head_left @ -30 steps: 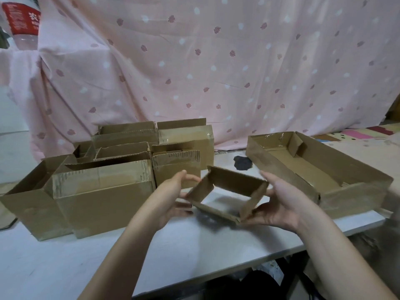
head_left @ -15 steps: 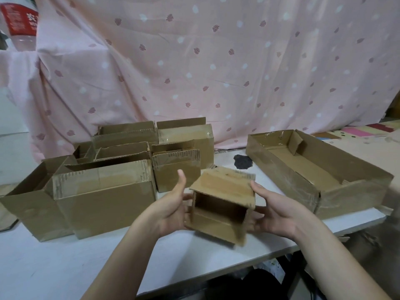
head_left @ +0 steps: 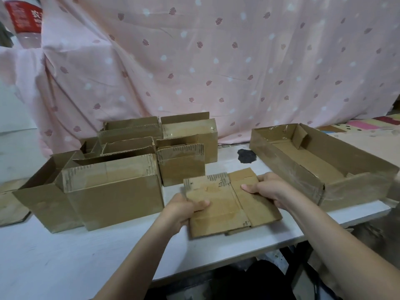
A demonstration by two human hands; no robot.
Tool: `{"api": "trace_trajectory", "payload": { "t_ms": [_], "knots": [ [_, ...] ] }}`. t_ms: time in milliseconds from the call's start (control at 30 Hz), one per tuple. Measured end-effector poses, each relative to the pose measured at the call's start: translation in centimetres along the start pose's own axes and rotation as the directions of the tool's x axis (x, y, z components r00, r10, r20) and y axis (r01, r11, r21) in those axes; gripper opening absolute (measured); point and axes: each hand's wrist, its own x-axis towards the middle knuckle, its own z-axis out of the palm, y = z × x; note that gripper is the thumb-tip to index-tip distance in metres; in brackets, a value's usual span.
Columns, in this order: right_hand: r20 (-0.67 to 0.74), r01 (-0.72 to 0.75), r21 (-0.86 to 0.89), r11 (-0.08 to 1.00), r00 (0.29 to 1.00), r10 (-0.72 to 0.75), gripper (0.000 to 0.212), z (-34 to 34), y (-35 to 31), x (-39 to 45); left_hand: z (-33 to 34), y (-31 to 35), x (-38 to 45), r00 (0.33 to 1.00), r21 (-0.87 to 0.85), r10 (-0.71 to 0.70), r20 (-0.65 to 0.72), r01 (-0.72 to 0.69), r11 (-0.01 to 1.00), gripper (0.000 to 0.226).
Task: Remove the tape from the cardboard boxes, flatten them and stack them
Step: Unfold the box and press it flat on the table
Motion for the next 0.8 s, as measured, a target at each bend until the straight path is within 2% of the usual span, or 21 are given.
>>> {"api": "trace_trajectory", "payload": {
  "t_ms": [33, 67, 100, 133, 167, 200, 267, 300, 333, 400, 433, 467, 567, 633, 733, 800],
  "knots": [
    [-0.012, 0.004, -0.100, 0.995, 1.000, -0.005, 0.032, -0.2, -0.3, 0.3, 0.2, -0.1, 0.0, 0.998, 0.254, 0.038, -0.051, -0.024, 0.967, 0.038],
    [-0.016, 0.003, -0.205, 0.979, 1.000, -0.007, 0.040, -0.4, -0.5, 0.8, 0.2, -0.1, 0.2, 0.992, 0.530, 0.088, -0.094, -0.026, 0.848, 0.049],
    [-0.012, 0.006, -0.299, 0.954, 1.000, -0.010, 0.048, -0.5, -0.8, 1.3, 0.1, -0.1, 0.7, 0.981, 0.733, 0.147, -0.126, -0.008, 0.680, 0.065],
    [-0.002, 0.010, -0.391, 0.920, 1.000, -0.012, 0.056, -0.5, -1.1, 1.7, 0.2, -0.1, 1.3, 0.974, 0.835, 0.208, -0.091, -0.039, 0.549, 0.079],
    [0.012, 0.027, -0.484, 0.875, 1.000, -0.025, 0.057, -0.4, -1.5, 2.1, 0.5, -0.2, 1.9, 0.961, 0.880, 0.275, 0.014, -0.142, 0.452, 0.085],
    [0.035, 0.051, -0.564, 0.824, 0.999, -0.038, 0.055, -0.2, -1.9, 2.5, 0.8, -0.3, 2.6, 0.928, 0.898, 0.331, 0.170, -0.284, 0.335, 0.080],
    [0.077, 0.103, -0.687, 0.719, 0.995, -0.068, 0.055, 0.5, -2.4, 3.6, 1.7, -1.0, 3.6, 0.849, 0.870, 0.306, 0.431, -0.481, 0.111, 0.063],
    [0.084, 0.129, -0.734, 0.667, 0.991, -0.099, 0.056, 1.1, -2.5, 4.1, 1.9, -1.7, 4.1, 0.837, 0.855, 0.270, 0.475, -0.512, 0.086, 0.061],
    [0.076, 0.141, -0.775, 0.616, 0.989, -0.130, 0.059, 1.8, -2.2, 4.8, 2.1, -2.3, 4.5, 0.840, 0.850, 0.261, 0.475, -0.515, 0.111, 0.061],
    [0.008, 0.114, -0.848, 0.518, 0.979, -0.203, 0.060, 3.5, -1.1, 5.9, 2.6, -3.3, 4.7, 0.855, 0.856, 0.304, 0.420, -0.484, 0.180, 0.061],
    [-0.041, 0.082, -0.873, 0.481, 0.970, -0.239, 0.060, 4.3, -0.5, 6.1, 3.1, -3.5, 4.6, 0.862, 0.869, 0.327, 0.386, -0.459, 0.184, 0.061],
    [-0.091, 0.052, -0.875, 0.481, 0.958, -0.270, 0.059, 5.1, 0.2, 6.2, 3.5, -3.7, 4.3, 0.870, 0.891, 0.342, 0.354, -0.425, 0.158, 0.061],
    [-0.164, 0.072, -0.786, 0.614, 0.933, -0.320, 0.060, 6.6, 1.9, 5.2, 4.8, -3.5, 3.4, 0.872, 0.939, 0.391, 0.293, -0.340, 0.055, 0.059],
    [-0.086, 0.163, -0.770, 0.617, 0.932, -0.353, 0.059, 6.9, 3.5, 4.1, 5.0, -4.0, 3.0, 0.836, 0.942, 0.482, 0.262, -0.329, 0.059, 0.051],
    [0.041, 0.256, -0.772, 0.581, 0.933, -0.357, 0.059, 5.8, 5.3, 3.3, 5.6, -5.3, 3.7, 0.759, 0.927, 0.623, 0.190, -0.348, 0.141, 0.042],
    [0.108, 0.294, -0.771, 0.564, 0.934, -0.339, 0.058, 4.5, 5.3, 3.5, 6.4, -5.5, 4.6, 0.726, 0.913, 0.670, 0.155, -0.364, 0.184, 0.051]
  ]
}}
